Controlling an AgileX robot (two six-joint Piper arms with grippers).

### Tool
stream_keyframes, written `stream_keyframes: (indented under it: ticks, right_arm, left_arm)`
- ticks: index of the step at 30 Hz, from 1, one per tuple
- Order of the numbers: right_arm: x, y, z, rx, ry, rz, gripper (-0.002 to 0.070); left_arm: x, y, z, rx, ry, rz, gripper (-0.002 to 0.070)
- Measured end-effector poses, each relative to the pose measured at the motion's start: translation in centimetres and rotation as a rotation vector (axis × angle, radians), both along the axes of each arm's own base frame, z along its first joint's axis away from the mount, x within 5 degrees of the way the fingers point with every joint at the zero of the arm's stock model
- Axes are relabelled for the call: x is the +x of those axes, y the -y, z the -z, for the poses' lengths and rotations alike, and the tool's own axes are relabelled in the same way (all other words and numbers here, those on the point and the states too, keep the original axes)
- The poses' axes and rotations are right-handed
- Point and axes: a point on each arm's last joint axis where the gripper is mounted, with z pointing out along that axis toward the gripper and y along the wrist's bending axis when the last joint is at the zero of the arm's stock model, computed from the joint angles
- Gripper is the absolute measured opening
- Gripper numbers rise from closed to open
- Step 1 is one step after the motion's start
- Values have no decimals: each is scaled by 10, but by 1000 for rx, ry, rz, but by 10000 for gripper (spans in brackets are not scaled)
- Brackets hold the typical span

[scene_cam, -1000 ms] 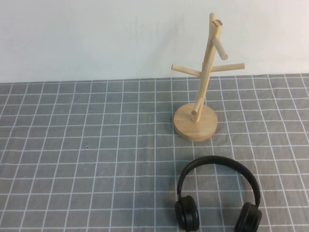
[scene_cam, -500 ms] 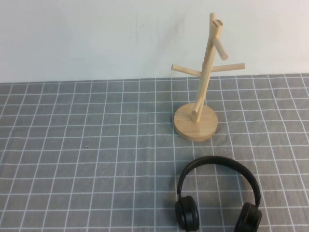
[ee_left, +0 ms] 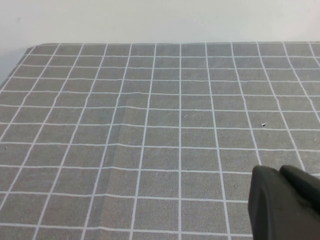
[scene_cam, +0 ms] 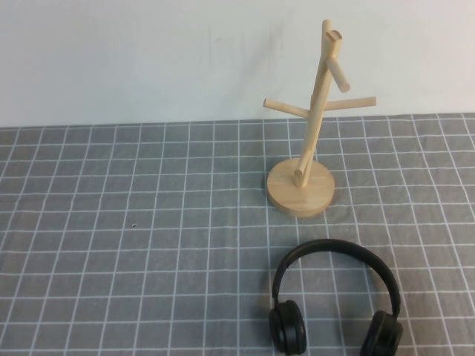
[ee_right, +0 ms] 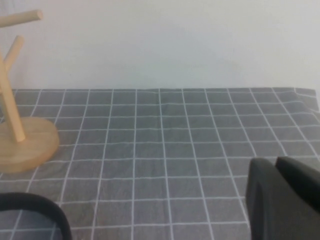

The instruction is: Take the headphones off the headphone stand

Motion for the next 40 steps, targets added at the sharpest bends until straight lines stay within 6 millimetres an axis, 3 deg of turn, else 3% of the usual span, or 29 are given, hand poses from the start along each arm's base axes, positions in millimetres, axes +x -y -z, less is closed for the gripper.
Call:
stream_keyframes:
  ticks: [3,7,13,40]
  right_arm:
    - [1,0,25,56,-46,17,-6]
    - [-5,1,37,4,-158,16,-6]
    - [-7,2,36,-92,-145,18,-6]
    - [-7,2,37,-92,-148,22,-6]
  left_arm:
    - [0,0,0,0,0,0,-4]
    - [0,0,0,0,0,0,-4]
    - [0,0,0,0,0,0,-4]
    - [0,0,0,0,0,0,-4]
